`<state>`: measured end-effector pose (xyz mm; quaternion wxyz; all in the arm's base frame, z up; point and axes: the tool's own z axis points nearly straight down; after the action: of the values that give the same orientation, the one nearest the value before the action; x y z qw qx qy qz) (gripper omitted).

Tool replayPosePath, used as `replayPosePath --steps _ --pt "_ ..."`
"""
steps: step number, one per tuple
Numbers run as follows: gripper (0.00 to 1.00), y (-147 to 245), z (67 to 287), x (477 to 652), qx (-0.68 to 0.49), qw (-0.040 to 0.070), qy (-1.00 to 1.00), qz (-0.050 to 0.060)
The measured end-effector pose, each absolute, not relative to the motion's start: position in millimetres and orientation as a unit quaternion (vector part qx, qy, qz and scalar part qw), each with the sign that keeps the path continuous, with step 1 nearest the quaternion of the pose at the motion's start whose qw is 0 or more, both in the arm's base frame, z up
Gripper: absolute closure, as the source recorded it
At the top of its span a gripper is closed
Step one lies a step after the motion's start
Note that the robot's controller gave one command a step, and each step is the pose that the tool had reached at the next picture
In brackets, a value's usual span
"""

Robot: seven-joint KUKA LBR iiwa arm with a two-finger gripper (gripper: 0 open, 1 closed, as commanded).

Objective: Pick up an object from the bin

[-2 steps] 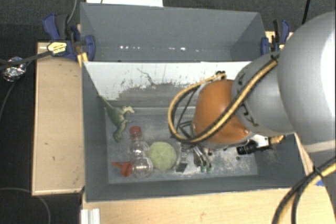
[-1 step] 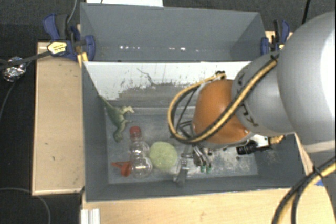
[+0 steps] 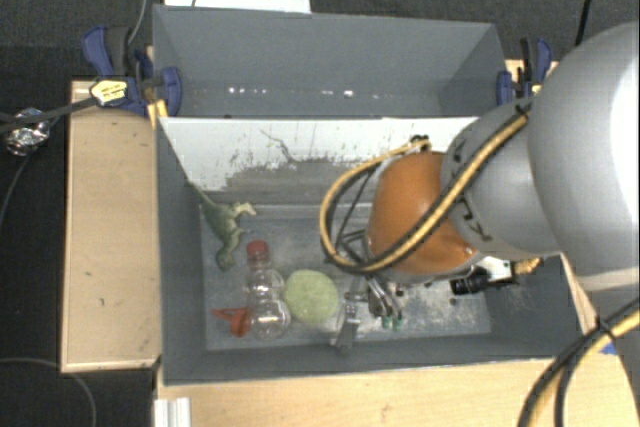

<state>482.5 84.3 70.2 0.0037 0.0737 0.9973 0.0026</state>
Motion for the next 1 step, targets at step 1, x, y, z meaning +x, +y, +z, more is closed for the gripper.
replayPosePath --steps 1 --pt "0.00 99.8 71.3 495.1 0.037 0.001 0.999 0.001"
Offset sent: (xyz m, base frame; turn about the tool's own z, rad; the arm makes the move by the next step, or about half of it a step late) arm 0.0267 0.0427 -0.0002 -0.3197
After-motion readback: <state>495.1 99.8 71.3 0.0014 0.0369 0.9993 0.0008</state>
